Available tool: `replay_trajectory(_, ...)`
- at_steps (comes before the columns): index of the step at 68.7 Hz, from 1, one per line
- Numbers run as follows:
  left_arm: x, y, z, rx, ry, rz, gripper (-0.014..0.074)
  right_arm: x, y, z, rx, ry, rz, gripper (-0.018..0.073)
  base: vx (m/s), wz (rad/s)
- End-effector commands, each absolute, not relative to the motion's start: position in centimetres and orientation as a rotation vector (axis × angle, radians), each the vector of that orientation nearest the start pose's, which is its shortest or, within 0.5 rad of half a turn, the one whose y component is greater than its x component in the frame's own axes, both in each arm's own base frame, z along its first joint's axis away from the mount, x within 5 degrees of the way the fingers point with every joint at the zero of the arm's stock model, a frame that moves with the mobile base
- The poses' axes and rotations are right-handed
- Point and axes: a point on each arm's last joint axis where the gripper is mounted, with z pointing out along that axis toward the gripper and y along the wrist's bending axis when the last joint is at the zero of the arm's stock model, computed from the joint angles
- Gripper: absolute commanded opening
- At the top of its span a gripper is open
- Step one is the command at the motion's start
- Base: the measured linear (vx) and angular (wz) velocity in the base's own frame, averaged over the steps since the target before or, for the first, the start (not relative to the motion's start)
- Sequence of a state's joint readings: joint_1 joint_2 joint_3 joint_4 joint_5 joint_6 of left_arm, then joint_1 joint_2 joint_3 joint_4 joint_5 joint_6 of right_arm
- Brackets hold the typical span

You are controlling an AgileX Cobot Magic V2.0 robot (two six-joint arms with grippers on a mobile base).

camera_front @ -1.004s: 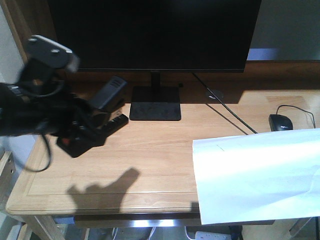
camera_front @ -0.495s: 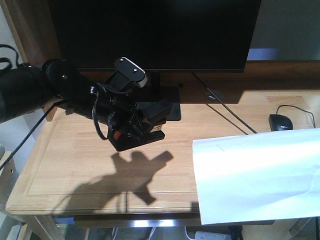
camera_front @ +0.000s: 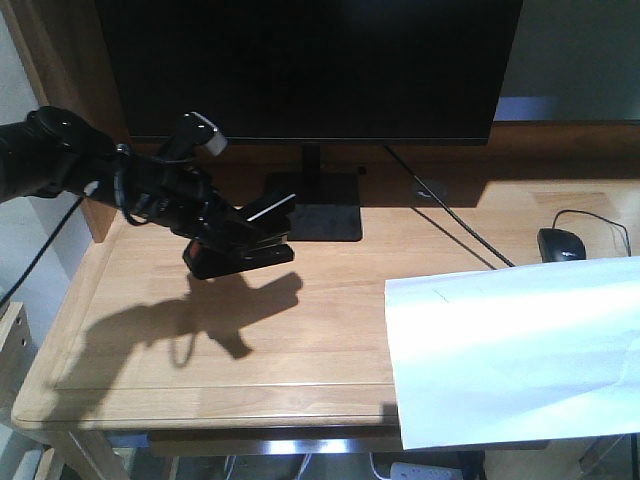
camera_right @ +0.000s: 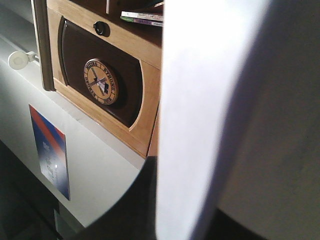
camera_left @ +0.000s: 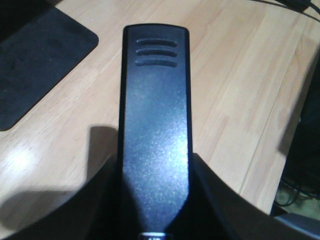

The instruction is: Grab stapler and paper to desk for stapling

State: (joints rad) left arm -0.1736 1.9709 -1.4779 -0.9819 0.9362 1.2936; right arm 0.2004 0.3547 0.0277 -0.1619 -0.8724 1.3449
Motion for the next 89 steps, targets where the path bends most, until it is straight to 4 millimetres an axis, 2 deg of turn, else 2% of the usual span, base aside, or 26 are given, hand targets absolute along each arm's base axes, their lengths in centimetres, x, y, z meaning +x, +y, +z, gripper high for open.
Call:
replay_trajectory(1,40.5,-12.3,26.4,1.096,1.986,-0.865,-0.0007,6.5,2.5,25.7,0.401,0.966,1.379,-0.0002,0.0,0.0)
replay_trajectory(10,41.6,-11.6,25.7,1.185,1.912,-0.928,-0.0007,6.5,2.5,25.7,0.401,0.966,1.379,-0.0002,0.0,0.0)
replay_trajectory(25,42.9,-11.4,23.4,1.464,1.647,-0.727,-0.0007,6.5,2.5,25.7,0.401,0.966,1.379,-0.0002,0.0,0.0)
replay_trajectory(32,43.2,-11.4,22.4,1.536,1.576,-0.686,-0.0006,6.5,2.5,25.7,0.401,0.966,1.379,-0.0002,0.0,0.0)
replay_trajectory(66,44.5,-11.5,16.3,1.501,1.679,-0.754,0.0008,6.5,2.5,25.7,0.401,0.966,1.379,-0.0002,0.0,0.0)
replay_trajectory(77,44.6,-11.5,15.5,1.504,1.693,-0.767,0.0039,6.5,2.5,25.7,0.401,0.966,1.379,-0.0002,0.0,0.0)
replay_trajectory(89,44.6,-11.5,15.3,1.509,1.699,-0.77,0.0136,6.5,2.5,25.7,0.401,0.966,1.379,-0.0002,0.0,0.0)
